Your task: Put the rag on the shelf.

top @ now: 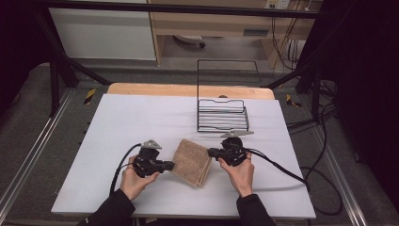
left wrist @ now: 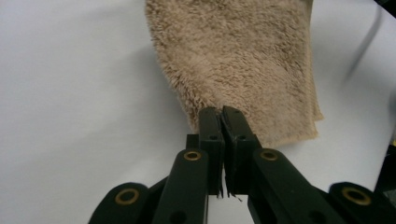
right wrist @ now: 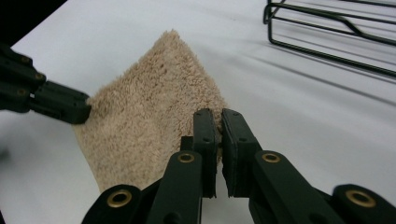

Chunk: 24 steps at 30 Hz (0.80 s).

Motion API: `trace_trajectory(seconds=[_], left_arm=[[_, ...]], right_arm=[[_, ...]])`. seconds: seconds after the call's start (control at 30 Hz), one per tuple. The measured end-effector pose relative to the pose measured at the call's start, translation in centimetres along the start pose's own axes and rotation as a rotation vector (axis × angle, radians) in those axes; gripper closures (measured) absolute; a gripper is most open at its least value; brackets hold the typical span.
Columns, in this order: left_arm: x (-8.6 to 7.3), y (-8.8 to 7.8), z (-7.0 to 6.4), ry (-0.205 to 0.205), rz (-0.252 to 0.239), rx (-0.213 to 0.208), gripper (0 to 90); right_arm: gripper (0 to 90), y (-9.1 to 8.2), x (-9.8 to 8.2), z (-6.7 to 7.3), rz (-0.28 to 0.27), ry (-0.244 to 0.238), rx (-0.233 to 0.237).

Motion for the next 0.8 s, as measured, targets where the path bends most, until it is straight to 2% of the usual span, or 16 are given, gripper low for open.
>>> trace_trajectory(seconds=[0.07,0.1,0.13,0.27,0.33,0.43,0.53,0.63,0.67,0.8], left_arm=[[-0.1,0.7,-1.0,-0.024,-0.005,-0.014,86.9],[-0.1,0.7,-1.0,-0.024,-0.005,-0.014,86.9],[-0.2,1.3,-2.0,-0.039,-0.004,-0.021,86.9],[-0.4,2.3,-3.4,-0.022,0.002,0.005,86.6],[-0.5,2.8,-3.8,-0.014,0.003,0.022,86.5],[-0.8,3.3,-4.0,0.010,0.000,0.060,86.2],[-1.0,3.4,-4.0,0.023,0.005,0.070,85.6],[-1.0,3.4,-3.9,0.031,0.003,0.073,82.8],[-1.0,3.1,-3.8,0.049,0.003,0.068,80.6],[-0.4,2.1,-3.3,0.062,-0.019,0.050,70.2]], right_arm=[[85.2,-0.4,0.0,-0.4,0.015,-0.012,-0.024],[85.2,-0.6,0.0,-0.7,0.022,-0.012,-0.032],[85.2,-0.7,0.0,-1.0,0.027,-0.011,-0.038],[84.6,-0.4,-0.5,-2.3,0.049,-0.016,-0.070],[84.3,0.2,-1.0,-2.9,0.053,-0.037,-0.088],[83.9,1.2,-1.7,-3.6,0.042,-0.076,-0.102],[83.5,2.0,-2.1,-3.9,0.022,-0.110,-0.109],[81.9,2.6,-2.5,-4.2,0.021,-0.103,-0.115],[80.2,2.7,-2.5,-4.3,0.016,-0.109,-0.115],[67.0,2.3,-2.2,-4.2,-0.039,-0.088,-0.080]])
Point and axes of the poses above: each handheld gripper's, and its own axes: y roughly forward along the jaws, x roughly out of its top, z roughly to its left, the point moved 8 cm from there along y, roughly forward along the jaws, and after that the axes turned 2 degrees about y, right-handed, at the moved point
